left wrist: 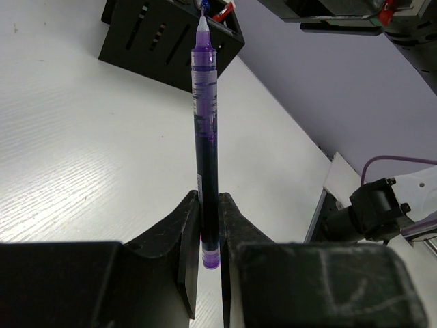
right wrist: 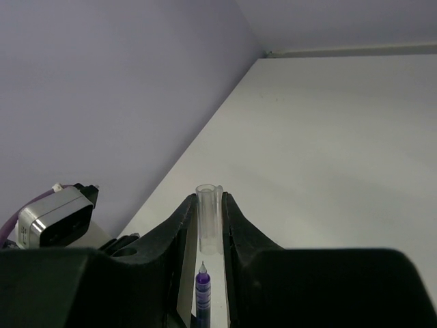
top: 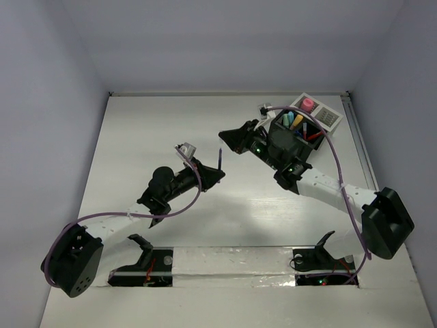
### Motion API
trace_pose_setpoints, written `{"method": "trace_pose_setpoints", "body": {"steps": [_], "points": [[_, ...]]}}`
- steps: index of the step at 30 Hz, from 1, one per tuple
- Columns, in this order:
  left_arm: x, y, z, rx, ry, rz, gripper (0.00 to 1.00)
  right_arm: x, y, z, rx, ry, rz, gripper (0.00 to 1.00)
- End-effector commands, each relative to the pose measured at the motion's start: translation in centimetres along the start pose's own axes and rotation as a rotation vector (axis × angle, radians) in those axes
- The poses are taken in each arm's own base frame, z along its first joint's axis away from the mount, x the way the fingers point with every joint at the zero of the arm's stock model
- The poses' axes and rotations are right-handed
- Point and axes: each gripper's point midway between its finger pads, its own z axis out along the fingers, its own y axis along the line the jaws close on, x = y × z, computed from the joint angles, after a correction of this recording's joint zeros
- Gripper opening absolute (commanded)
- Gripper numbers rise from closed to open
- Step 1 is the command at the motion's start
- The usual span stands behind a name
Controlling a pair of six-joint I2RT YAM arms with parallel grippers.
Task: Sort the stationery into containers
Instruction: Close the pen cap on the pen.
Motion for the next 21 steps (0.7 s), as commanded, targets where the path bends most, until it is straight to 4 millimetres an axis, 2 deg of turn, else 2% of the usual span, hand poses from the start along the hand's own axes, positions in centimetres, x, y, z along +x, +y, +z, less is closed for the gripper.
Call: {"method": "trace_pose_setpoints", "body": {"steps": [1, 8, 21], "points": [[-3.1, -1.9, 0.5, 0.056, -0.088, 0.054, 0.00, -1.9, 2.5, 0.5, -0.072, -0.057, -0.026, 0.00], [-3.2, -1.4, 0.6, 0.023, -0.089, 0.054, 0.00, -1.3, 2.9, 0.4, -0.091, -0.046, -0.024, 0.00], [-4.0, -1.8, 0.0, 0.030, -0.127, 0.050, 0.00, 0.2, 3.1, -0.1, -0.098, -0.038, -0.021, 0.00]]}}
